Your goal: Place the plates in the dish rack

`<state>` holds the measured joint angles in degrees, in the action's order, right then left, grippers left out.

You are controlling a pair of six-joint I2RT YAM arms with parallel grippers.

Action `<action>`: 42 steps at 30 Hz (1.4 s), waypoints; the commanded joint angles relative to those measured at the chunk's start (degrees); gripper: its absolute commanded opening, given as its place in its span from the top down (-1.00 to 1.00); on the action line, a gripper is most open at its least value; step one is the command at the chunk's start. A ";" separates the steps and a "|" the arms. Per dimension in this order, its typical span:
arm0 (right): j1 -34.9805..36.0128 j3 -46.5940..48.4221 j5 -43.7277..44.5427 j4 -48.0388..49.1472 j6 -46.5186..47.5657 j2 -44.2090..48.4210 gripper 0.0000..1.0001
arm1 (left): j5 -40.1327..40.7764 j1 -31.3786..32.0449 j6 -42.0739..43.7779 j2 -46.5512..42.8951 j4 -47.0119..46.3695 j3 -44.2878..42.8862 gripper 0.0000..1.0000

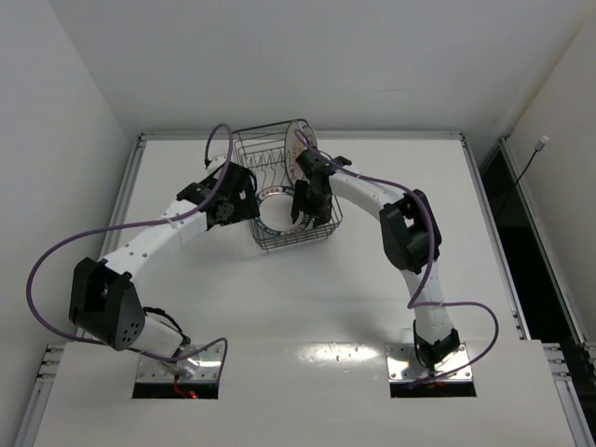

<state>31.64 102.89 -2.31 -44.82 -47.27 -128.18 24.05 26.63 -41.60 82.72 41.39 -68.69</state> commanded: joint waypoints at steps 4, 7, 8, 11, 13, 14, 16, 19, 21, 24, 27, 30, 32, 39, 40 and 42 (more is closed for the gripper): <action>-0.61 -4.17 -2.34 6.82 -3.18 -1.02 0.01 | 1.00 0.53 0.82 -0.01 -1.22 -3.21 -0.86; -0.61 -7.16 -5.07 10.96 -4.50 -0.40 0.27 | 1.00 0.53 0.82 -0.01 0.09 -2.68 -0.86; -0.61 -8.05 -5.95 12.37 -5.02 -0.40 0.30 | 1.00 0.53 0.82 -0.01 0.10 -2.68 -0.86; -1.14 -9.28 -8.76 14.92 -5.64 -1.11 0.42 | 1.00 -0.09 0.82 -0.01 4.04 -3.30 -0.86; -1.14 -10.69 -9.38 17.56 -5.64 -1.11 0.53 | 2.13 -0.79 0.82 -0.01 5.36 -3.82 -0.86; -1.14 -10.69 -9.38 18.27 -5.64 -1.11 0.67 | 2.14 -0.79 0.82 -0.01 5.37 -3.82 -0.86; -1.14 -11.31 -9.38 18.80 -5.12 -0.50 0.82 | 2.75 -1.49 0.82 -0.01 7.47 -4.61 -0.86; -1.14 -11.31 -9.38 19.33 -4.51 1.08 1.00 | 3.46 -1.50 0.82 -0.01 8.53 -5.23 -0.86; -1.14 -10.79 -8.68 18.72 -3.89 2.93 1.00 | 4.94 -1.50 0.82 -0.63 8.54 -5.76 -0.86; -1.14 -8.94 -8.68 17.66 -2.75 5.04 1.00 | 5.74 -1.50 0.82 -0.63 8.54 -5.76 -0.86; -1.76 -6.66 -8.68 16.61 -1.17 8.03 1.00 | 6.36 -1.50 0.82 -0.63 7.92 -5.76 -0.86; -1.76 -6.82 -9.38 18.52 0.24 10.84 1.00 | 6.36 -1.50 0.82 -0.63 6.78 -5.15 -0.86; -2.28 -9.62 -10.78 22.55 0.24 12.95 1.00 | 6.36 -1.50 0.82 0.60 6.25 -5.14 -0.86; -2.90 -20.71 -17.81 36.98 -2.39 16.73 1.00 | 5.83 -1.50 1.35 1.75 7.39 -5.85 -0.86; -2.90 -20.71 -18.34 38.65 -2.39 16.73 1.00 | 5.83 -1.50 1.35 1.75 7.39 -5.85 -0.86; -2.90 -21.94 -19.66 41.11 -3.53 16.13 1.00 | 5.83 -1.50 1.35 1.75 7.92 -5.85 -0.86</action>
<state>28.49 82.02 -17.50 -13.23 -48.93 -112.62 28.97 25.50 -40.93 84.66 48.86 -72.29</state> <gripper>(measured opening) 0.021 0.927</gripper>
